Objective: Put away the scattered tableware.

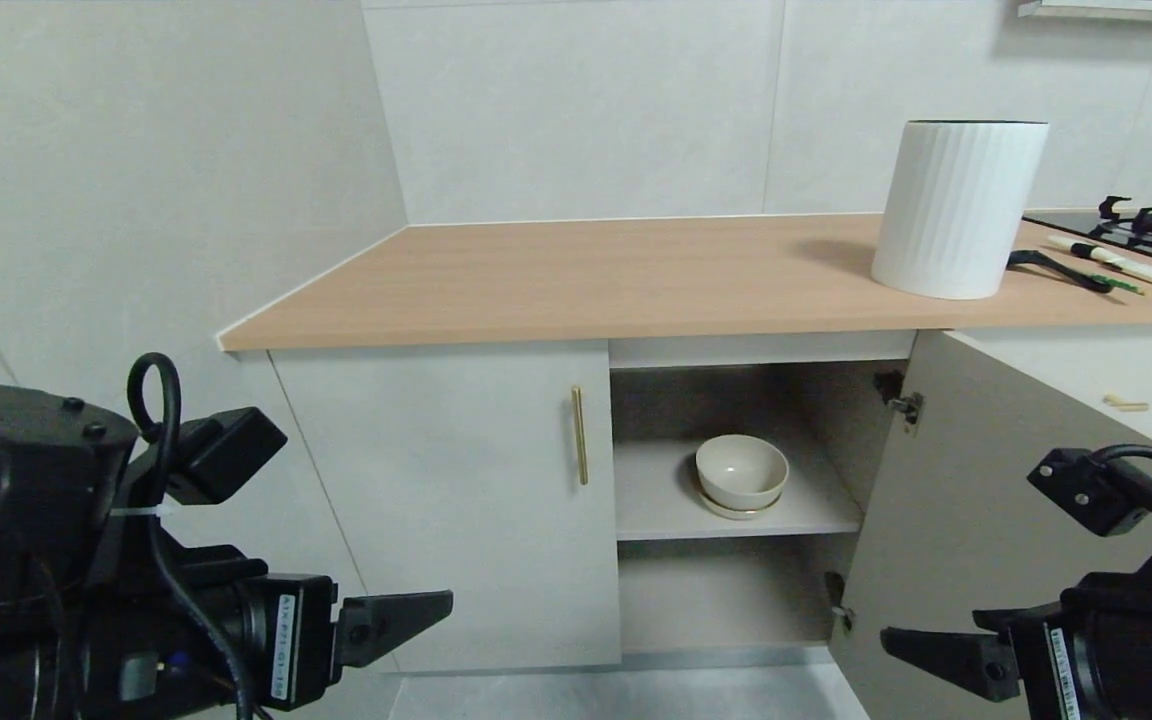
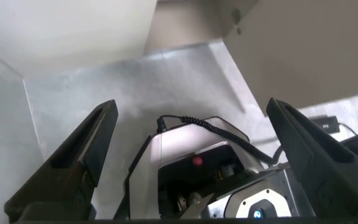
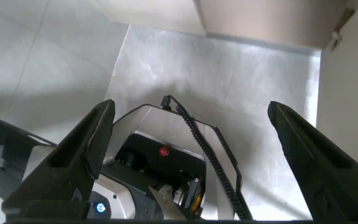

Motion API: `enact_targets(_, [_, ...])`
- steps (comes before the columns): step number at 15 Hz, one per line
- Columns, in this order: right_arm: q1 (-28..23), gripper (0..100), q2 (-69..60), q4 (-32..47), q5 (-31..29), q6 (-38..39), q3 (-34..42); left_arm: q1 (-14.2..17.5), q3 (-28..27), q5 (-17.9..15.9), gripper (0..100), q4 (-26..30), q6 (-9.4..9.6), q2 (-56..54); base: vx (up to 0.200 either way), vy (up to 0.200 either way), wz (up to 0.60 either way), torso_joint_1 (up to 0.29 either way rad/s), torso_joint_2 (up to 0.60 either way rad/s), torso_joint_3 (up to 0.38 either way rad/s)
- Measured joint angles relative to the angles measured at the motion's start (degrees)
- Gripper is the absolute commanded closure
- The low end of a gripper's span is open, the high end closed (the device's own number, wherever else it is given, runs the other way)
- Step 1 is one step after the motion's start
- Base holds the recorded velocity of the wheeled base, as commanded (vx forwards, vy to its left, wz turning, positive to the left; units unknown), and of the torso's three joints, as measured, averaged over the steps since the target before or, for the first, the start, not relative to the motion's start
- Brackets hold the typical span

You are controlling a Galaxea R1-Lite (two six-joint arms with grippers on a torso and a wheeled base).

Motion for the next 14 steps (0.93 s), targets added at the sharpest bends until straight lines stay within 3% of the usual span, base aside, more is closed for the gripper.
enact_targets(11, [0.00, 0, -0.69, 0.02, -0.40, -1.23, 0.60, -0.18, 0.17, 0.07, 0, 0.07, 0.26, -0.02, -0.200, 0.000, 0.00, 0.003, 0.00, 0.005])
enact_targets(14, [0.05, 0, -1.33, 0.00, -0.59, -2.60, 0.77, -0.18, 0.22, 0.07, 0, 0.10, 0.26, -0.07, 0.000, 0.000, 0.00, 0.000, 0.00, 0.000])
